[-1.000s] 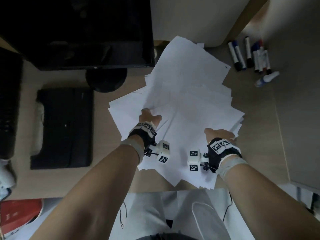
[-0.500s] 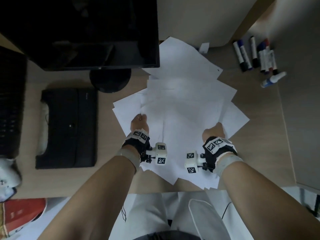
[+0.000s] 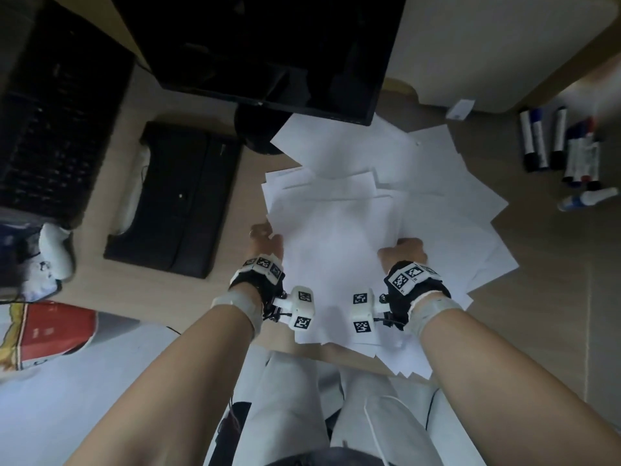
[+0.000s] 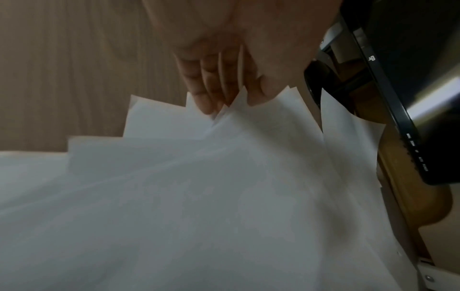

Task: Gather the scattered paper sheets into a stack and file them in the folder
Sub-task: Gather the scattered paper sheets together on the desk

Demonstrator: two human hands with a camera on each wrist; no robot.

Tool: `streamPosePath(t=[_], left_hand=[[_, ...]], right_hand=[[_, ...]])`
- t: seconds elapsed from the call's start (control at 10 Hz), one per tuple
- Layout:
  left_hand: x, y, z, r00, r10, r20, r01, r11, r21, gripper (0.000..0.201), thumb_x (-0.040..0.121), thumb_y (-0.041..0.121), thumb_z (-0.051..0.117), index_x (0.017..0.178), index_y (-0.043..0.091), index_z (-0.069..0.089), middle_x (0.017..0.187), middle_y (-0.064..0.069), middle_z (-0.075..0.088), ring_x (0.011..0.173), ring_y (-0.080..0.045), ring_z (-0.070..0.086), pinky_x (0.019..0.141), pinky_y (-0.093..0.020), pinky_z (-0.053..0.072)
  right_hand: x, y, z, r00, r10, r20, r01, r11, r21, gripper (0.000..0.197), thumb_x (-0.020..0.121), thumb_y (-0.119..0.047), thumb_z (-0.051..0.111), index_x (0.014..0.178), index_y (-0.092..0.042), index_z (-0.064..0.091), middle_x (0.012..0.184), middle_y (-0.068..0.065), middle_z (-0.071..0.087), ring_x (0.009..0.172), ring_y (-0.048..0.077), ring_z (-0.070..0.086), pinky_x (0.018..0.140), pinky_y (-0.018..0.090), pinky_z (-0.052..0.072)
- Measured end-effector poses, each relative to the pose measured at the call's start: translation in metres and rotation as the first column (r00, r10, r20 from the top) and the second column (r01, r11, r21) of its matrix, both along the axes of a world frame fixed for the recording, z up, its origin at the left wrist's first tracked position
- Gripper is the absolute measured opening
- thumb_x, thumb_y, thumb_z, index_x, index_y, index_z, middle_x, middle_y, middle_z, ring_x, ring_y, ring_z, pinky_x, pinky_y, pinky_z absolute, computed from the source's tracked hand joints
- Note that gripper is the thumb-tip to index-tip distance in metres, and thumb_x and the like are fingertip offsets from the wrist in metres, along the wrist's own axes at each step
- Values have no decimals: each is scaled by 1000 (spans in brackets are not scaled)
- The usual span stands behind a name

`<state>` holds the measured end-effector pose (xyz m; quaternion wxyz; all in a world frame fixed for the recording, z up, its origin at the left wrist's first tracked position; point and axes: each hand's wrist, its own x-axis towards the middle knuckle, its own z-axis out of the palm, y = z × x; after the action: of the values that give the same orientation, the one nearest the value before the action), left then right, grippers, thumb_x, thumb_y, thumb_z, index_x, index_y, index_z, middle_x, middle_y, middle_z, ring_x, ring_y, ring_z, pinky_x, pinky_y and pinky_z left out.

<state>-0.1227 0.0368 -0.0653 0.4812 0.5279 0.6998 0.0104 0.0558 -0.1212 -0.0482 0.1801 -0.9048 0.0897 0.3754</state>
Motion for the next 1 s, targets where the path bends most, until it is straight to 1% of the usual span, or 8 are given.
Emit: streamPosePath(t=[0.2, 0.3, 0.4, 0.5, 0.6, 0.8, 0.9, 1.0], left_hand=[[6, 2, 11, 998, 62, -6, -62, 998, -7, 7, 81, 20, 60, 83, 26, 58, 87, -6, 72, 79, -26, 69, 82, -38, 59], [10, 0, 9, 999, -26, 24, 29, 993, -118, 28, 78, 30, 71, 103, 23, 63, 111, -8, 69, 96, -28, 68, 92, -45, 53], [3, 10, 3, 1000, 3, 11, -2, 995, -96, 53, 81, 34, 71, 127, 9, 57, 125, -9, 62, 113, -31, 60, 102, -45, 45], [1, 16, 8, 1000, 10, -7, -10, 999, -51, 22, 88, 27, 60, 105, 13, 64, 100, -8, 67, 94, -30, 64, 81, -38, 49], [14, 19, 10, 997, 76, 30, -77, 997, 23, 12, 93, 22, 54, 87, 22, 65, 89, -5, 70, 94, -33, 68, 75, -36, 53], [46, 5, 24, 1000, 15, -12, -16, 997, -71, 51, 91, 22, 59, 135, 6, 40, 126, -13, 59, 114, -28, 59, 98, -35, 46], [57, 3, 13, 988, 147, 46, -139, 979, -151, 63, 83, 31, 63, 136, 2, 46, 129, -14, 58, 113, -28, 58, 96, -35, 46], [48, -3, 6, 991, 91, -100, -107, 980, -169, 69, 82, 28, 60, 138, 3, 28, 130, -8, 46, 116, -29, 50, 100, -41, 43]], right_hand=[[-1, -6, -1, 997, 13, -73, -6, 995, 96, 49, 71, -26, 74, 115, -9, 61, 108, 11, 69, 91, 29, 66, 79, 33, 54], [-4, -2, 1, 996, 13, -92, -3, 994, 110, 67, 78, -26, 76, 136, -8, 48, 127, 12, 60, 114, 33, 58, 89, 34, 47], [-10, 9, 1, 986, 113, -127, -94, 985, 147, 51, 81, -23, 73, 127, -8, 56, 123, 12, 63, 110, 32, 61, 92, 35, 49], [-17, 11, 1, 990, 104, -90, -92, 987, 134, 29, 86, -16, 64, 114, -7, 61, 113, 11, 67, 101, 31, 63, 79, 29, 48], [-11, -4, 7, 1000, 0, 8, -1, 999, 53, 38, 93, -11, 50, 131, -5, 49, 127, 15, 58, 114, 33, 57, 87, 32, 44], [21, -49, 22, 991, -117, 63, 127, 971, -201, 72, 84, -24, 63, 143, -6, 25, 143, 20, 35, 129, 39, 38, 103, 48, 35], [24, -53, 22, 996, -91, -6, 88, 977, -194, 86, 75, -37, 70, 142, -9, 23, 141, 18, 36, 128, 38, 38, 100, 49, 37], [24, -53, 17, 995, -88, -35, 82, 985, -149, 84, 73, -39, 69, 139, -10, 25, 136, 19, 41, 122, 39, 43, 95, 49, 41]])
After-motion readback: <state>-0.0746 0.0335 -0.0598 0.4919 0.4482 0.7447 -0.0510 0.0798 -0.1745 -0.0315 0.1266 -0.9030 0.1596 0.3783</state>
